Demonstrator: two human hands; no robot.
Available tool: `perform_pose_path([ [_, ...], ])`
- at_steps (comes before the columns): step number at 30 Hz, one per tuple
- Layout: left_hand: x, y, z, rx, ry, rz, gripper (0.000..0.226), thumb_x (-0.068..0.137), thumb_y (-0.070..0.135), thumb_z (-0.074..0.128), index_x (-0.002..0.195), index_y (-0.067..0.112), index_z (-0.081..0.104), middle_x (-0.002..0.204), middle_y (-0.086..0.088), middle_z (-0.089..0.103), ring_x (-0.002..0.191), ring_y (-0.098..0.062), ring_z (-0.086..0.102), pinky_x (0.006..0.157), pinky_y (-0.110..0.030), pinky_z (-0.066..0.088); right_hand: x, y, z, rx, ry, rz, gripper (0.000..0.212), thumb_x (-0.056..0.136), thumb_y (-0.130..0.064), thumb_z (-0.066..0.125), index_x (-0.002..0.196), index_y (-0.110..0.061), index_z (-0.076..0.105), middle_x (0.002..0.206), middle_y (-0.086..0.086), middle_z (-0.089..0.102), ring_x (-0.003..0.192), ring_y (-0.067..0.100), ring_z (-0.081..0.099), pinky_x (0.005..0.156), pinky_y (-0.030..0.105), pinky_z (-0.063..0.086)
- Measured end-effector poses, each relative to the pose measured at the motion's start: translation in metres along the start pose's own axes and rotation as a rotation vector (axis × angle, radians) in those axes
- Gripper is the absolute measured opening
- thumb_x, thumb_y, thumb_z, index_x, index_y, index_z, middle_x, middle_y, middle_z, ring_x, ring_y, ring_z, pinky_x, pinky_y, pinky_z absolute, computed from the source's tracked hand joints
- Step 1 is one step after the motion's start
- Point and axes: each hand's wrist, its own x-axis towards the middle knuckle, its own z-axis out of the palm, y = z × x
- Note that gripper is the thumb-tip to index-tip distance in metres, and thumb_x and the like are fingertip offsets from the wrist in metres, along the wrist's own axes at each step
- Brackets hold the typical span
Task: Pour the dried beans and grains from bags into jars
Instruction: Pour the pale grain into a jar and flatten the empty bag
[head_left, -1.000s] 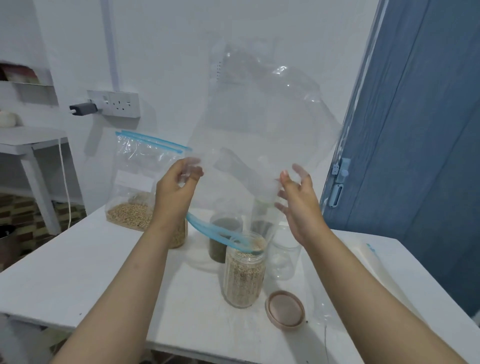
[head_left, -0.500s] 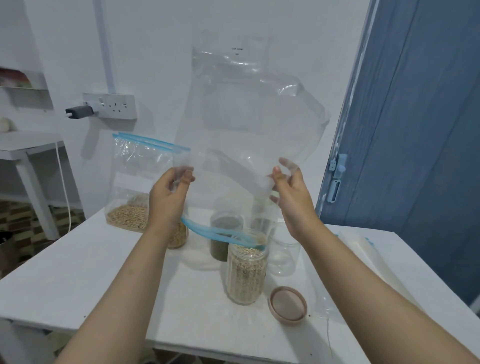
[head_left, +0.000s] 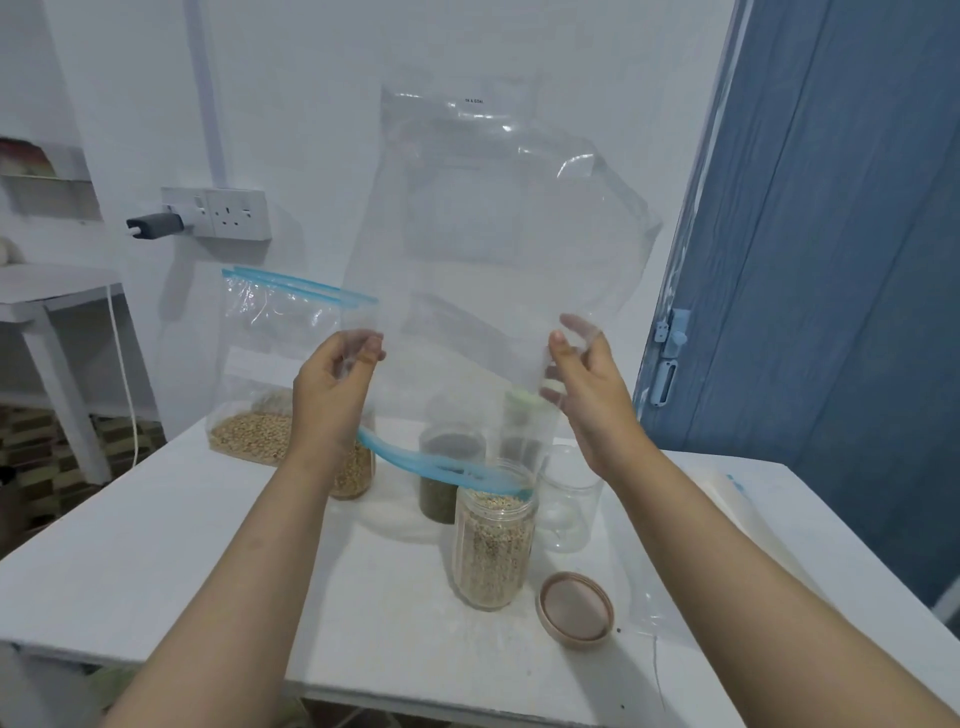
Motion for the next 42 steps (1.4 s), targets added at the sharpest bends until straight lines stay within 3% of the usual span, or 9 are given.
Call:
perform_pose_path([
  [11,0.004,-0.004,-0.003,0.030,0.009,-0.004,0.009,0.095,0.038,0.062,0.087,0.039,0.068,0.088,0.016,0.071,0.095,-0.011,0.063,0.093,-0.032,0.050,0.004,0.002,-0.006,-0.018,-0.026,-0.005,0.031,0.101,-0.038,0.051,0.131,-0.031,0.047,0.098,-0.004,0.057,0.094,0.010,0.060,0.098,0.039,0.053],
  [18,0.005,-0.004,-0.004,0.031,0.034,-0.035,0.008,0.097,0.030,0.061,0.091,0.033,0.066,0.084,0.011,0.069,0.079,-0.006,0.060,0.070,-0.008,0.046,0.007,0.010,-0.014,-0.137,-0.135,0.066,0.049,0.093,-0.045,0.063,0.135,-0.037,0.040,0.116,0.012,0.061,0.104,0.015,0.063,0.101,0.042,0.050],
  [21,0.007,-0.007,-0.007,0.046,0.046,-0.062,0.008,0.097,0.031,0.061,0.091,0.032,0.065,0.084,0.010,0.068,0.077,-0.008,0.059,0.070,-0.011,0.047,0.002,0.019,-0.020,-0.152,-0.190,0.159,0.059,0.088,-0.047,0.068,0.138,-0.037,0.039,0.116,0.003,0.064,0.111,0.015,0.062,0.098,0.038,0.050],
  [24,0.008,-0.012,-0.009,0.048,0.079,-0.095,0.010,0.097,0.032,0.060,0.096,0.025,0.066,0.086,0.010,0.067,0.075,-0.010,0.058,0.068,-0.010,0.046,-0.009,0.031,-0.031,-0.271,-0.254,0.230,0.043,0.089,-0.032,0.072,0.128,-0.024,0.056,0.116,0.002,0.065,0.105,0.012,0.063,0.091,0.030,0.052],
  [28,0.007,-0.017,-0.011,0.033,0.106,-0.095,0.012,0.098,0.029,0.060,0.101,0.018,0.065,0.085,0.010,0.066,0.075,-0.009,0.055,0.067,-0.006,0.044,-0.022,0.057,-0.034,-0.462,-0.303,0.185,0.011,0.088,-0.016,0.073,0.097,-0.022,0.072,0.091,-0.008,0.071,0.078,0.001,0.062,0.076,0.021,0.048],
  [32,0.004,-0.024,-0.013,0.013,0.113,-0.086,0.013,0.098,0.027,0.060,0.100,0.015,0.065,0.083,0.010,0.066,0.074,-0.005,0.054,0.073,-0.012,0.046,-0.024,0.071,-0.029,-0.536,-0.247,0.104,0.013,0.085,-0.015,0.077,0.080,-0.026,0.071,0.076,-0.012,0.069,0.070,-0.004,0.059,0.069,0.014,0.045],
  [37,0.003,-0.028,-0.014,-0.012,0.136,-0.082,0.011,0.098,0.024,0.059,0.100,0.015,0.066,0.084,0.007,0.065,0.069,0.004,0.056,0.073,-0.011,0.046,-0.027,0.076,-0.020,-0.573,-0.189,0.024,0.017,0.084,-0.021,0.078,0.077,-0.016,0.064,0.078,0.004,0.067,0.067,0.006,0.053,0.062,0.015,0.043],
  [42,0.002,-0.026,-0.012,-0.040,0.138,-0.060,0.013,0.099,0.023,0.058,0.102,0.012,0.065,0.085,0.005,0.064,0.070,0.006,0.057,0.072,-0.009,0.045,-0.027,0.075,-0.020,-0.650,-0.250,-0.019,0.015,0.095,-0.028,0.065,0.092,-0.015,0.058,0.081,0.001,0.068,0.073,0.012,0.060,0.066,0.025,0.047],
])
